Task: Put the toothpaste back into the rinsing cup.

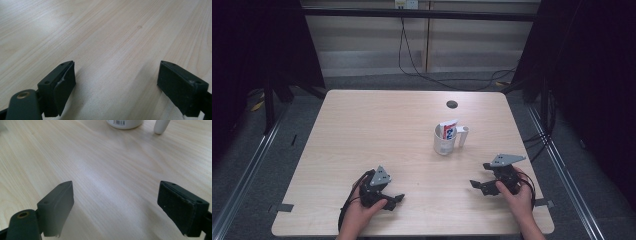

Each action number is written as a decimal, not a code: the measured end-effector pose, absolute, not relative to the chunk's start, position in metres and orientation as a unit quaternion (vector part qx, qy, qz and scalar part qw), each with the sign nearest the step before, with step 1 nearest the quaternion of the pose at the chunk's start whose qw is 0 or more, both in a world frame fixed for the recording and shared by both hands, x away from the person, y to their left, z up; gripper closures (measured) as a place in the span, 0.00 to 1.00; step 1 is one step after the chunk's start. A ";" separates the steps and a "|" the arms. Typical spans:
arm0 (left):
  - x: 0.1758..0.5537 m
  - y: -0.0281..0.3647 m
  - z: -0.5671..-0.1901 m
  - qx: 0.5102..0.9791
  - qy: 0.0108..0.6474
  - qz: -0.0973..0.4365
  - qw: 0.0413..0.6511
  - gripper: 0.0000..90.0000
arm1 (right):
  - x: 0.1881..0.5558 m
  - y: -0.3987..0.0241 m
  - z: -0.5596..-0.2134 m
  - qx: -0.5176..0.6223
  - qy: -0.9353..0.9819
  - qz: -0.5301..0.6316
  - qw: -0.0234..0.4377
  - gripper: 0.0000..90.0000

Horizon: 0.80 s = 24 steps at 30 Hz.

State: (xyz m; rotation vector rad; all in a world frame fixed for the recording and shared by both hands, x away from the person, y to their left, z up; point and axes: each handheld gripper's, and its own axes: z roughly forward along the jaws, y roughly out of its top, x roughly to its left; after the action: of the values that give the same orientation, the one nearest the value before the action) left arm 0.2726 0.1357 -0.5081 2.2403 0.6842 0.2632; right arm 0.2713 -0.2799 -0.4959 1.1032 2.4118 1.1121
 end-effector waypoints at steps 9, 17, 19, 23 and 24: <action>0.273 0.136 -0.508 0.879 0.268 0.103 0.382 0.16 | 0.264 -0.284 -0.505 0.374 0.840 0.368 0.137 0.15; 0.272 0.136 -0.508 0.878 0.269 0.102 0.383 0.16 | 0.259 -0.286 -0.510 0.374 0.841 0.366 0.139 0.15; 0.273 0.136 -0.508 0.878 0.268 0.103 0.382 0.16 | 0.258 -0.287 -0.511 0.374 0.840 0.367 0.143 0.15; 0.273 0.136 -0.508 0.878 0.268 0.103 0.382 0.16 | 0.257 -0.288 -0.511 0.371 0.840 0.367 0.144 0.15; 0.273 0.136 -0.508 0.878 0.268 0.103 0.382 0.16 | 0.257 -0.288 -0.511 0.372 0.840 0.367 0.144 0.15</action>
State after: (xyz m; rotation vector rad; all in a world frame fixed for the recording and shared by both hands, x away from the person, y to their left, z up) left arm 0.2726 0.1358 -0.5082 2.2405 0.6830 0.2628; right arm 0.2567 -0.2884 -0.5112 1.0714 2.4232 1.0584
